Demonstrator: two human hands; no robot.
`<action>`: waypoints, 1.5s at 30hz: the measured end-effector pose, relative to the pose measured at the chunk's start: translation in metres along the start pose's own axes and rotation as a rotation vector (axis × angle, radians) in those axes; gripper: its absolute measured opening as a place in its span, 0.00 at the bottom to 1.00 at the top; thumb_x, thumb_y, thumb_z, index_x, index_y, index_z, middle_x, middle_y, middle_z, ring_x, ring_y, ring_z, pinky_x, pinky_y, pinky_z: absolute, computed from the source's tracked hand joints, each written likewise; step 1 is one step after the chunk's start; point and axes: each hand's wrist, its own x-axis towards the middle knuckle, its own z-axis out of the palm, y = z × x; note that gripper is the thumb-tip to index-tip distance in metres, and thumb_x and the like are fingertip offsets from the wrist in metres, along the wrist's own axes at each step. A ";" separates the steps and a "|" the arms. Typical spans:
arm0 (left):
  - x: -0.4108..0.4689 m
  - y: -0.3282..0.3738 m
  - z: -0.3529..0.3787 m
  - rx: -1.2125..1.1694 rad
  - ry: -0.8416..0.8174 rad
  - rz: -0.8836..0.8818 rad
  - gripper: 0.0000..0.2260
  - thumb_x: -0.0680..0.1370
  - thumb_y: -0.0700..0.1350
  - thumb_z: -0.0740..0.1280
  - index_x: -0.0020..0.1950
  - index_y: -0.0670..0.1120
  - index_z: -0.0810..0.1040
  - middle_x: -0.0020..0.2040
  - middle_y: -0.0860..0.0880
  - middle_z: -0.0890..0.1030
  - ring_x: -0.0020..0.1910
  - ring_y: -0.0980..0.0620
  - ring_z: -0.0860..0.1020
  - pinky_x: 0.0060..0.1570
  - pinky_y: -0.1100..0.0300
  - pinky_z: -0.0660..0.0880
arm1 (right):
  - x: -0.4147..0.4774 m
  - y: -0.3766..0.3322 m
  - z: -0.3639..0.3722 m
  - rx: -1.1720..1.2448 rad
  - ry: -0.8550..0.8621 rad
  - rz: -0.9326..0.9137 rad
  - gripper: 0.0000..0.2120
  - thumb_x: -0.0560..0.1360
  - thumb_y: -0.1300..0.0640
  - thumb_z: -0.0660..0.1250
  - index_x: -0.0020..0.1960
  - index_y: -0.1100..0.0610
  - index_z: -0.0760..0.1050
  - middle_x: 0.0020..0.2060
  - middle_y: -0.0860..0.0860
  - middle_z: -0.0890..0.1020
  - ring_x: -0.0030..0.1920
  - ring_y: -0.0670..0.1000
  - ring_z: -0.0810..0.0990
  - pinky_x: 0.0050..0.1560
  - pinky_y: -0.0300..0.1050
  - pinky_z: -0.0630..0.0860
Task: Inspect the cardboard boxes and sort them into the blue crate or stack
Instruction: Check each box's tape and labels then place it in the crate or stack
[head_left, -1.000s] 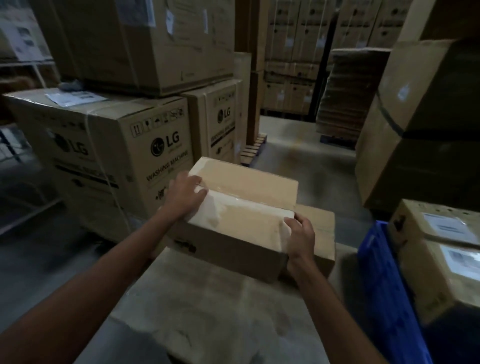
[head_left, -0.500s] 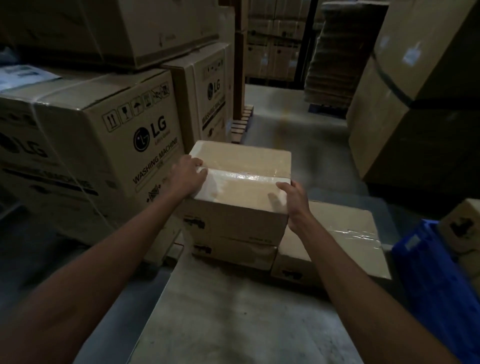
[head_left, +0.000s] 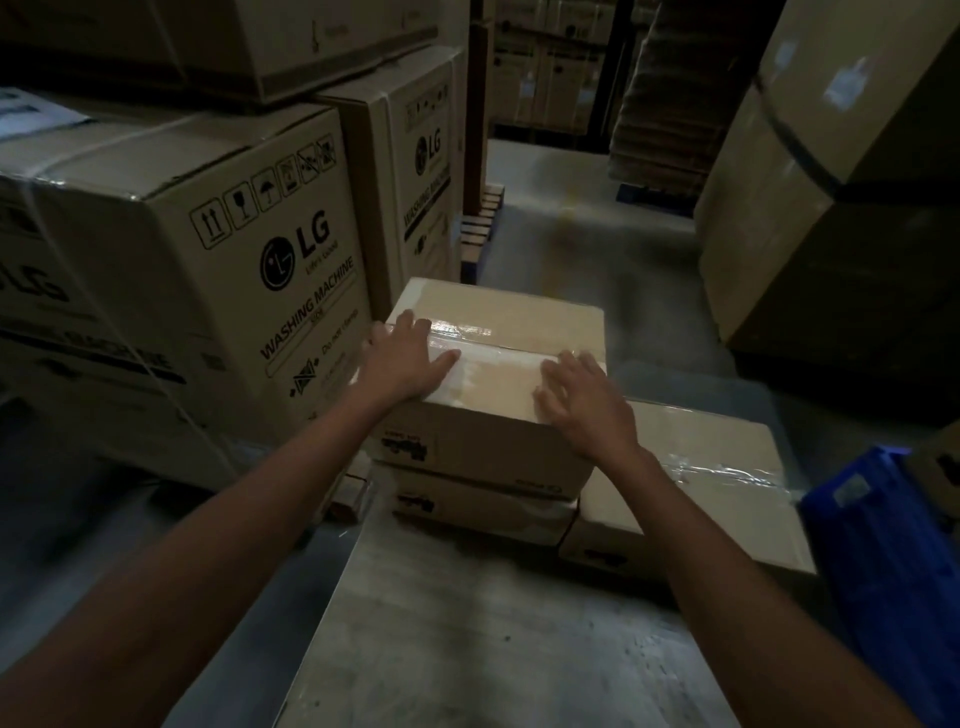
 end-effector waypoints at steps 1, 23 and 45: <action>0.000 -0.001 -0.003 -0.013 0.003 0.004 0.31 0.80 0.66 0.56 0.77 0.49 0.63 0.80 0.46 0.58 0.74 0.35 0.59 0.71 0.37 0.60 | -0.001 -0.002 -0.003 0.014 -0.020 0.009 0.22 0.84 0.46 0.56 0.75 0.52 0.67 0.80 0.52 0.61 0.81 0.54 0.53 0.73 0.54 0.62; -0.116 0.093 -0.040 -0.242 0.415 0.593 0.33 0.81 0.64 0.51 0.81 0.49 0.55 0.83 0.46 0.48 0.81 0.46 0.45 0.76 0.35 0.53 | -0.137 -0.021 -0.093 0.136 0.368 0.104 0.32 0.82 0.41 0.60 0.82 0.48 0.53 0.82 0.50 0.51 0.81 0.53 0.52 0.73 0.55 0.62; -0.562 0.521 0.051 -0.640 0.074 1.566 0.28 0.82 0.58 0.57 0.77 0.44 0.65 0.81 0.42 0.55 0.80 0.42 0.55 0.72 0.35 0.61 | -0.723 0.133 -0.233 -0.100 0.949 0.883 0.34 0.78 0.53 0.70 0.80 0.54 0.60 0.80 0.56 0.61 0.77 0.57 0.64 0.70 0.48 0.65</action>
